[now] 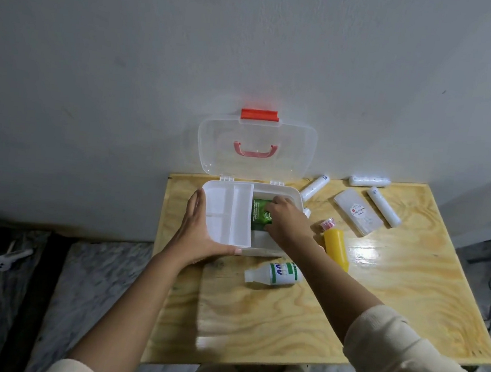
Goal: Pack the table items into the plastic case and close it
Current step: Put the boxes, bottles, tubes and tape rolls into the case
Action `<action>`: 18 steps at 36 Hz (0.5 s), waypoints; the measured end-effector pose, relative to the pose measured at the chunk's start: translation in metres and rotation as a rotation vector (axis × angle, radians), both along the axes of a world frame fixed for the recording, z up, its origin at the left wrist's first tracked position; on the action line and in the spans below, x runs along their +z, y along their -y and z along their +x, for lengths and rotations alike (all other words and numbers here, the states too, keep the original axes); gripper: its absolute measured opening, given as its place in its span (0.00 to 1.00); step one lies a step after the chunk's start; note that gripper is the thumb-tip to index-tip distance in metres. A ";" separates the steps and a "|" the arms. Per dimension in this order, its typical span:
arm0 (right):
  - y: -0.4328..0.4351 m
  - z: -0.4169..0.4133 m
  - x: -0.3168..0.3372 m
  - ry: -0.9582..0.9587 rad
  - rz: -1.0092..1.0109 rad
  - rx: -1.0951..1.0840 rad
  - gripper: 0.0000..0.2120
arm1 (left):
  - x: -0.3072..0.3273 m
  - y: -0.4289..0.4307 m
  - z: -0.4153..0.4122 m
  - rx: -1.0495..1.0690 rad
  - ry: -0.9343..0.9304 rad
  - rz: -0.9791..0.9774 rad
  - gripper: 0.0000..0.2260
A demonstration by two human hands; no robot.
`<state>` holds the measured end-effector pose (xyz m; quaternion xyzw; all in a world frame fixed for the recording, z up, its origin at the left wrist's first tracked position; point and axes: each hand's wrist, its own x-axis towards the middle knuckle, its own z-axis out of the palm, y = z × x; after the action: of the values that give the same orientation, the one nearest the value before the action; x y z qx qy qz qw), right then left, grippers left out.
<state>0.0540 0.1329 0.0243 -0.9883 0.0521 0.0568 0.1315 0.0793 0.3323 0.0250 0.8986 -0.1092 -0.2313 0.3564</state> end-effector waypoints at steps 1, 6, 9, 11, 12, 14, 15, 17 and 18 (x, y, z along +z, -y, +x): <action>0.000 0.001 0.000 0.006 0.005 -0.002 0.14 | 0.000 0.000 0.000 0.003 -0.006 0.000 0.68; 0.003 0.003 -0.001 0.020 0.047 -0.008 0.14 | 0.004 0.003 -0.002 0.015 -0.013 -0.008 0.68; 0.010 -0.002 0.006 0.077 0.153 -0.036 0.17 | 0.004 0.004 -0.003 0.024 -0.014 -0.003 0.68; 0.019 -0.011 0.016 0.189 0.266 -0.097 0.17 | 0.003 0.004 -0.003 0.031 -0.002 0.000 0.67; 0.025 -0.017 0.022 0.269 0.325 -0.142 0.15 | 0.003 0.004 -0.003 0.037 0.005 -0.001 0.67; 0.040 -0.029 0.028 0.438 0.399 -0.238 0.11 | 0.002 0.005 -0.004 0.049 0.006 0.000 0.67; 0.049 -0.035 0.028 0.500 0.418 -0.298 0.10 | 0.001 0.005 -0.004 0.052 0.005 0.004 0.67; 0.072 -0.046 0.021 0.531 0.452 -0.447 0.10 | 0.000 0.005 -0.004 0.052 0.009 0.020 0.67; 0.085 -0.051 0.015 0.512 0.464 -0.526 0.12 | -0.001 0.005 -0.004 0.053 0.011 0.027 0.66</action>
<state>0.0034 0.0477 0.0395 -0.8680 0.2535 -0.2153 0.3688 0.0754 0.3269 0.0239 0.9073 -0.0841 -0.2181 0.3495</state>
